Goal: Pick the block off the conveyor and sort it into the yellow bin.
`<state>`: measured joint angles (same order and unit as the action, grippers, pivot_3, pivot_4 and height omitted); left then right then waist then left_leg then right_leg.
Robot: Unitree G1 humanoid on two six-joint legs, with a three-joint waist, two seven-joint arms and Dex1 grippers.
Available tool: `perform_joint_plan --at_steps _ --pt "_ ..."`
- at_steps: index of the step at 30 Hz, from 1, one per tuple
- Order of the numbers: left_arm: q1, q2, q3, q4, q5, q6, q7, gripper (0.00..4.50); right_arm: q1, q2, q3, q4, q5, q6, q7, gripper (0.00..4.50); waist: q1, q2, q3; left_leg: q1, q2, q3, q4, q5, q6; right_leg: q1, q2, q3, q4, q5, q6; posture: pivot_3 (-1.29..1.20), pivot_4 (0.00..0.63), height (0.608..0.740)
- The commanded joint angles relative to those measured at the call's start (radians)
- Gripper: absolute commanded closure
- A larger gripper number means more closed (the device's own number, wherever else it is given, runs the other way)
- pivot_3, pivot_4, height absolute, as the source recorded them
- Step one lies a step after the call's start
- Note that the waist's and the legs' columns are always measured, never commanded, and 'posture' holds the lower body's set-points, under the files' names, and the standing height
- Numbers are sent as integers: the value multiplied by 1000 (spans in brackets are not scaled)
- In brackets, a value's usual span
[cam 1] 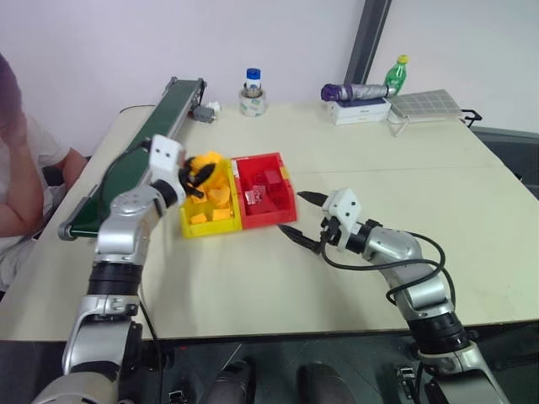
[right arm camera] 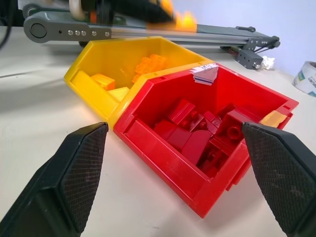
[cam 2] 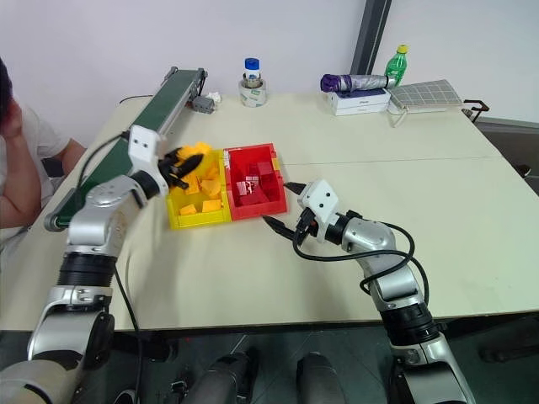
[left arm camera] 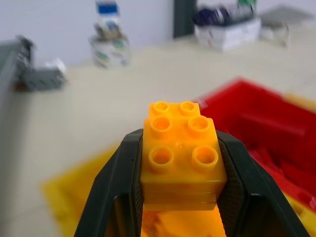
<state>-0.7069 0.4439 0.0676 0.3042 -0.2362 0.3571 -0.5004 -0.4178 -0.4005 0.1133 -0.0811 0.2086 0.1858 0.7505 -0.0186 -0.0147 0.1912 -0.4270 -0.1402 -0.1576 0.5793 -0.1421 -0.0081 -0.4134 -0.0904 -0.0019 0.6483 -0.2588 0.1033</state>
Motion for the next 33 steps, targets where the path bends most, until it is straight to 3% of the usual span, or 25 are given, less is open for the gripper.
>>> perform_joint_plan --at_steps 1,4,10,11,15,21,25,33 --pt "-23 17 31 6 29 -39 39 3150 -7 -5 -17 -48 3 -18 -9 0 2 0 0 0 0 0 0 0 0 0 0 0 0 0 0 0 150 740" --pt "-15 18 36 -1 1 -24 0 3150 -3 -6 -16 -49 3 -18 -13 0 6 0 0 0 0 0 0 0 0 0 0 0 0 0 0 0 150 740" --pt "7 20 56 -35 -11 -13 -15 348 -11 -1 -10 -43 3 -20 -14 0 7 0 0 0 0 0 0 0 0 1 0 0 0 0 0 0 150 740" --pt "11 23 62 -45 -15 -13 -17 90 -12 -1 -9 -42 3 -21 -13 0 6 0 0 0 0 0 0 0 0 1 0 0 0 0 0 0 150 740" --pt "64 65 88 -129 -64 -1 -99 90 -14 -3 -8 -38 3 -23 -9 0 1 0 0 0 0 0 0 0 0 0 0 0 0 0 0 0 150 740" --pt "284 230 188 -407 -317 204 -335 90 -14 -8 -10 -37 8 -22 -1 0 -8 1 0 0 1 0 -2 0 0 -2 0 1 0 0 -1 0 150 740" --pt "361 285 244 -436 -332 249 -316 90 -11 -8 -8 -36 10 -23 1 0 8 1 0 0 1 0 -2 0 0 0 0 1 0 -3 -5 0 150 740" --pt "467 293 323 -374 -292 133 -302 90 -22 -9 -5 -31 10 -21 13 0 6 1 0 0 1 0 -2 0 -1 -1 0 2 -1 -2 -6 0 150 740"
